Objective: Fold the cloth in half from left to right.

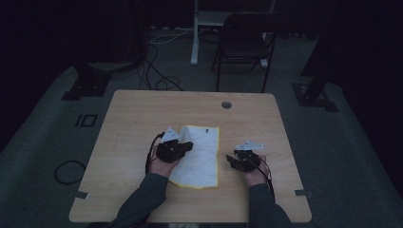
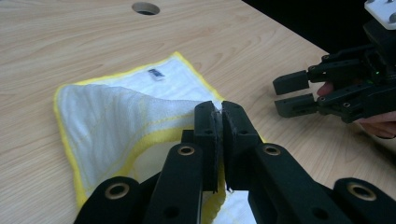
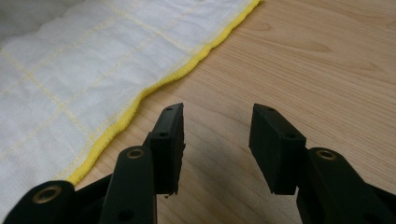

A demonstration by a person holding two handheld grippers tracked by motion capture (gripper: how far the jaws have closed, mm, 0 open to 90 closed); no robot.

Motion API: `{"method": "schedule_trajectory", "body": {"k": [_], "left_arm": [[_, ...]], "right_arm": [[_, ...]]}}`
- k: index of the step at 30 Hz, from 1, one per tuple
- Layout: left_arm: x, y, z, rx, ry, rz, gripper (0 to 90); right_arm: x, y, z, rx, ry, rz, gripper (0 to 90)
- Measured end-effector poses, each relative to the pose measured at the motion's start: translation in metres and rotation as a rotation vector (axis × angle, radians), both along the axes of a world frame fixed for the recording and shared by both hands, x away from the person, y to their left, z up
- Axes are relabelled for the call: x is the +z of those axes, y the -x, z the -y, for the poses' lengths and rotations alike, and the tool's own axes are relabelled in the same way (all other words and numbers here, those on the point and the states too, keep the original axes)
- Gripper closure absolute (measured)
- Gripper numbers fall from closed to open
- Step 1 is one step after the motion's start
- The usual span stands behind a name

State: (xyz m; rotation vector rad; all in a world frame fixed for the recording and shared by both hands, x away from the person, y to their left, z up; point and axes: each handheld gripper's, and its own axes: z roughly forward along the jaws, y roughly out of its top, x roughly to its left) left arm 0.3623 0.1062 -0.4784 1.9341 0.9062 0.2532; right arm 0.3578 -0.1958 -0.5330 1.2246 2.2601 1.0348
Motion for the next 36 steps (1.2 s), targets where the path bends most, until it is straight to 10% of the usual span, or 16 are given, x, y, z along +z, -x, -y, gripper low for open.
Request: {"method": "schedule_trajectory", "body": {"k": [36], "left_arm": [[-0.019,-0.014,0.062,-0.091,-0.058,-0.043,87.6]], "right_arm": [[-0.001,0.0,0.001,-0.001,0.0,-0.002,54.8]]}}
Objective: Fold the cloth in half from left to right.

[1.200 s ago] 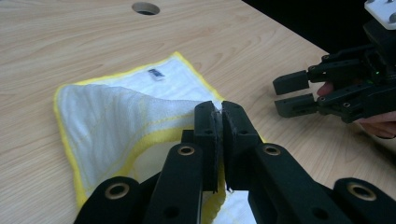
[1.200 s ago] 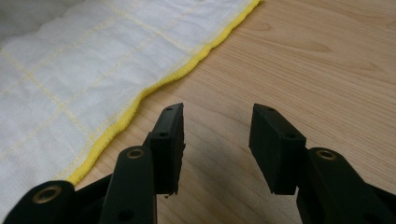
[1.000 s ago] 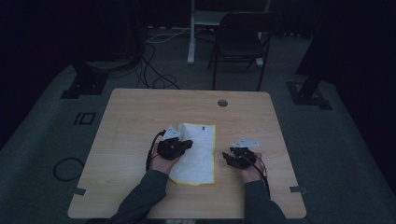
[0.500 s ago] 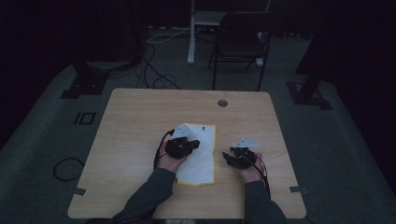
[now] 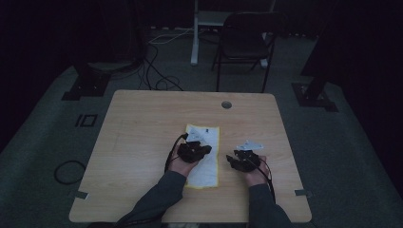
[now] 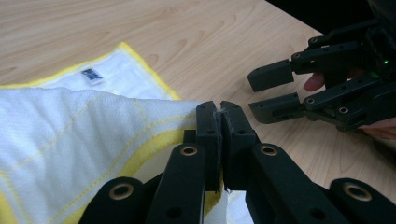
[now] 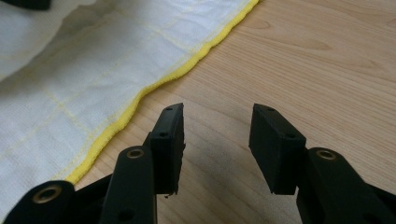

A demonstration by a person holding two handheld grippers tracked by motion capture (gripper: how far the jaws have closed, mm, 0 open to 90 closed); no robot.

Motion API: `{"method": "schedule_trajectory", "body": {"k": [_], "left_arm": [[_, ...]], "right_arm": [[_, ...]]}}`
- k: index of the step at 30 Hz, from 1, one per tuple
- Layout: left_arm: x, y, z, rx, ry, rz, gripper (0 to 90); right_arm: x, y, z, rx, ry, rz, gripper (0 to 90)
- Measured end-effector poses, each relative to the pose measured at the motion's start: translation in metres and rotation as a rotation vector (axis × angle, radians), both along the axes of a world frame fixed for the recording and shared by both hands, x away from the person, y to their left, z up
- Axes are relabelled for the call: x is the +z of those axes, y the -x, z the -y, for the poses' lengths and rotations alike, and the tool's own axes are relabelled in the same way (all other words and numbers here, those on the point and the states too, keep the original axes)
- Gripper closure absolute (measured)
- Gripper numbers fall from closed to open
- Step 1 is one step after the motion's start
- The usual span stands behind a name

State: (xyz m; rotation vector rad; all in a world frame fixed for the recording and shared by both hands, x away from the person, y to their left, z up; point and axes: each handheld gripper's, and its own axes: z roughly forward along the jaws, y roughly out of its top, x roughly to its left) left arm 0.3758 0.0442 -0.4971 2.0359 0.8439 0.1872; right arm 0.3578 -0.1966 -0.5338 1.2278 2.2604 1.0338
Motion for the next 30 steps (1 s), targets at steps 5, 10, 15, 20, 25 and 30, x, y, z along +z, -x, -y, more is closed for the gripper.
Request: {"method": "schedule_trajectory", "body": {"k": [5,10,15,20,25,30], "left_arm": [[-0.007,-0.004,0.008,-0.007,-0.016,-0.024,87.6],[-0.015,-0.009,0.018,-0.016,-0.045,-0.047,87.6],[-0.022,-0.013,0.023,-0.026,-0.058,-0.078,87.1],[-0.016,-0.011,0.02,-0.028,-0.021,-0.074,75.8],[0.003,-0.004,0.009,-0.038,0.028,-0.04,73.4],[0.015,0.006,-0.013,-0.012,0.039,-0.008,72.7]], "right_arm": [[0.0,0.0,0.0,-0.002,0.0,-0.002,54.8],[-0.001,0.0,0.001,-0.003,-0.001,-0.004,54.8],[-0.001,0.0,0.001,-0.003,-0.002,-0.004,54.8],[-0.001,0.0,0.001,-0.003,-0.002,-0.004,54.8],[-0.001,0.0,0.001,-0.003,-0.003,-0.004,54.8],[0.0,0.0,0.002,-0.003,-0.006,-0.002,54.8]]}}
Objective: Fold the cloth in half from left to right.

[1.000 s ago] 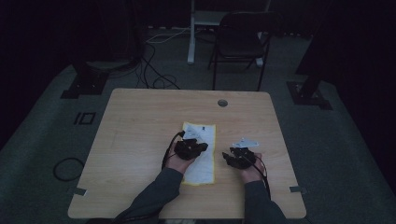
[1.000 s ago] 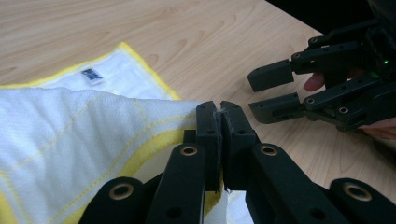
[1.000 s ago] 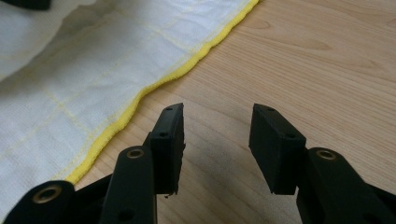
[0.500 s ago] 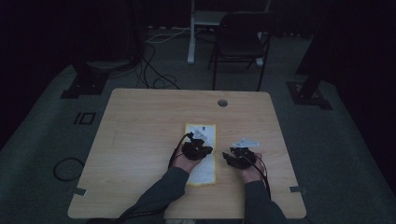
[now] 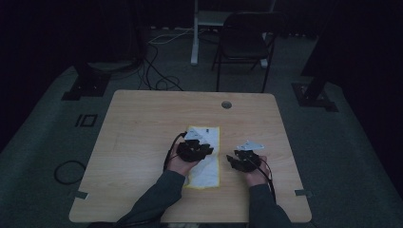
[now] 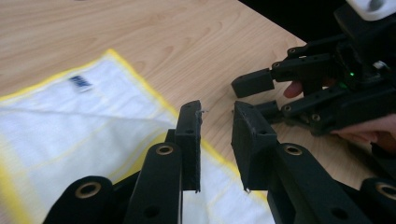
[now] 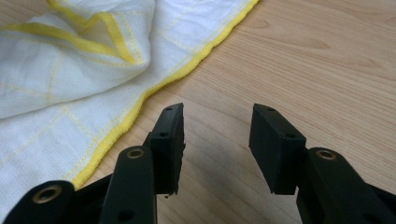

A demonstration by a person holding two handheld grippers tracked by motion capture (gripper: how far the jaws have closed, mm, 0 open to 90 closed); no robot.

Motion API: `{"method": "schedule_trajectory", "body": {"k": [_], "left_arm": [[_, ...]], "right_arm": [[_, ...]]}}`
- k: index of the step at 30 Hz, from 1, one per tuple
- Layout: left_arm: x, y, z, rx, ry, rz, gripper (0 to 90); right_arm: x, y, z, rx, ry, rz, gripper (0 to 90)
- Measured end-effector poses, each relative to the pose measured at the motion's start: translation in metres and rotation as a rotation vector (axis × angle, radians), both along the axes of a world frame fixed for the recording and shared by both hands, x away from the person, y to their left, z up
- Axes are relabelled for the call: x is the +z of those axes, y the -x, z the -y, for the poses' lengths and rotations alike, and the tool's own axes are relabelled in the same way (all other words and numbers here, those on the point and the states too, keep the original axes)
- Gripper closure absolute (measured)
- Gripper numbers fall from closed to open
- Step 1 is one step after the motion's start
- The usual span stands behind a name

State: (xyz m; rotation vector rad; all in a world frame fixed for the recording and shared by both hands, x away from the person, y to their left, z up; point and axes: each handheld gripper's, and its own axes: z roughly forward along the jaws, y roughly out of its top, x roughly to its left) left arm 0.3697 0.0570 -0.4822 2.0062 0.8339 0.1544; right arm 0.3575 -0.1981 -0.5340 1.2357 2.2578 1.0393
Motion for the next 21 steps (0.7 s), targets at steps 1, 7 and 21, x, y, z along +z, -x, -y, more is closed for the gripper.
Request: {"method": "schedule_trajectory", "body": {"k": [1,7,21], "left_arm": [[0.001,0.002,-0.006,0.01,0.002,0.002,72.5],[0.0,0.012,-0.04,0.078,-0.007,0.008,70.9],[-0.041,0.021,-0.082,0.225,-0.04,-0.097,57.8]], "right_arm": [[0.0,0.0,0.0,-0.001,0.001,0.001,54.8],[-0.001,0.0,0.0,-0.001,0.001,0.0,54.9],[-0.001,0.0,0.0,-0.001,0.0,-0.001,54.8]]}}
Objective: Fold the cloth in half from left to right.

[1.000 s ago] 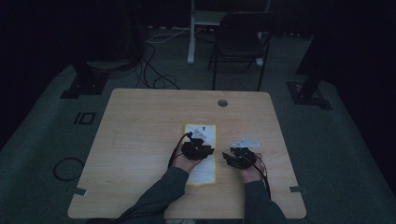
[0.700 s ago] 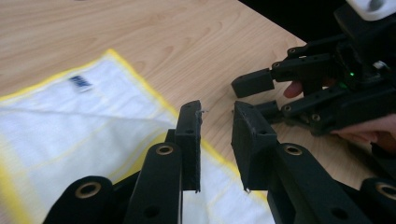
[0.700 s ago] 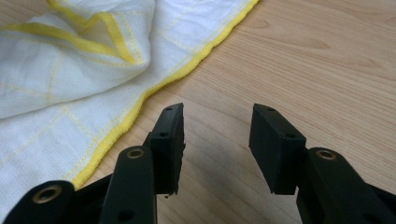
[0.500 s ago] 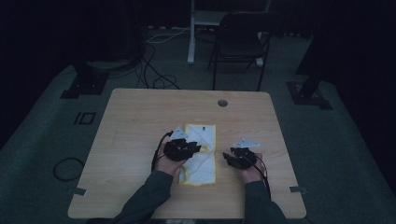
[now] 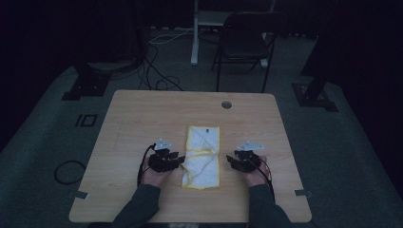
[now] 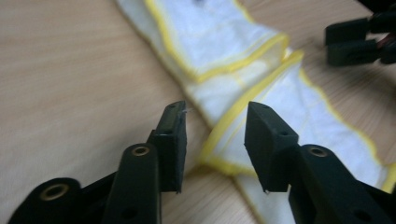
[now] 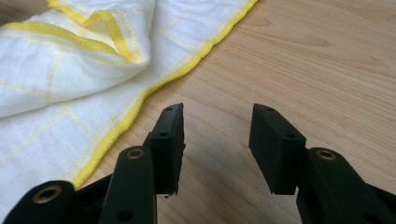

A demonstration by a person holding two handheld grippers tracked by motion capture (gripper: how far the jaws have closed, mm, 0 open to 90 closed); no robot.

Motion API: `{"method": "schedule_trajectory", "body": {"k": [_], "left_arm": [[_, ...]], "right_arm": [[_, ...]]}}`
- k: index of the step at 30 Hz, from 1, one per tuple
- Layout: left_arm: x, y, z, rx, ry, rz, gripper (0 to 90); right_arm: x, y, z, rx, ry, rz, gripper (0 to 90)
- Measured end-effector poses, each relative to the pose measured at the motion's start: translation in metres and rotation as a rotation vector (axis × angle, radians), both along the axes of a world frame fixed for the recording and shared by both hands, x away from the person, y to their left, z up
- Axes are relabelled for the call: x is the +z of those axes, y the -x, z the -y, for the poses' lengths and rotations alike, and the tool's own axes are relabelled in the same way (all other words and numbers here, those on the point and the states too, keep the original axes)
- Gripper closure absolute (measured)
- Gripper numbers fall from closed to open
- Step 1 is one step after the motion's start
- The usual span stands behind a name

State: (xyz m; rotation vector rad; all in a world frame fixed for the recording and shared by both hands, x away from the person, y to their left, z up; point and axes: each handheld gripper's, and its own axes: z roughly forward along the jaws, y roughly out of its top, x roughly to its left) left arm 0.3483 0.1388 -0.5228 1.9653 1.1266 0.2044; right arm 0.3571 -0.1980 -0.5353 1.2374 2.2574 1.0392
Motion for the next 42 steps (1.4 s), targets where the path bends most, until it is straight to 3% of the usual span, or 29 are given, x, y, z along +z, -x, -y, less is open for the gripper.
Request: {"method": "schedule_trajectory", "body": {"k": [10,14,17,20,24,30,42], "left_arm": [[-0.018,0.0,0.002,-0.01,0.022,-0.041,48.6],[-0.02,0.0,0.004,-0.02,0.023,-0.045,49.5],[-0.02,0.001,0.007,-0.028,0.025,-0.051,57.1],[-0.02,0.003,0.009,-0.04,0.012,-0.042,74.0],[-0.013,0.009,0.011,-0.056,0.007,0.001,84.6],[0.001,0.016,0.014,-0.098,0.032,0.055,86.1],[0.016,0.032,0.034,-0.183,0.061,0.092,86.0]], "right_arm": [[0.0,0.0,-0.001,0.001,0.001,0.001,54.8],[0.0,0.0,-0.001,0.001,0.002,0.001,54.8],[0.0,0.0,-0.001,0.002,0.003,0.001,54.7],[0.0,0.0,-0.001,0.001,0.003,0.001,54.7],[0.001,0.0,0.0,-0.002,0.0,0.002,54.6],[0.001,0.001,0.0,-0.001,0.002,0.003,54.6],[0.001,0.001,0.0,-0.002,0.0,0.003,54.4]]}}
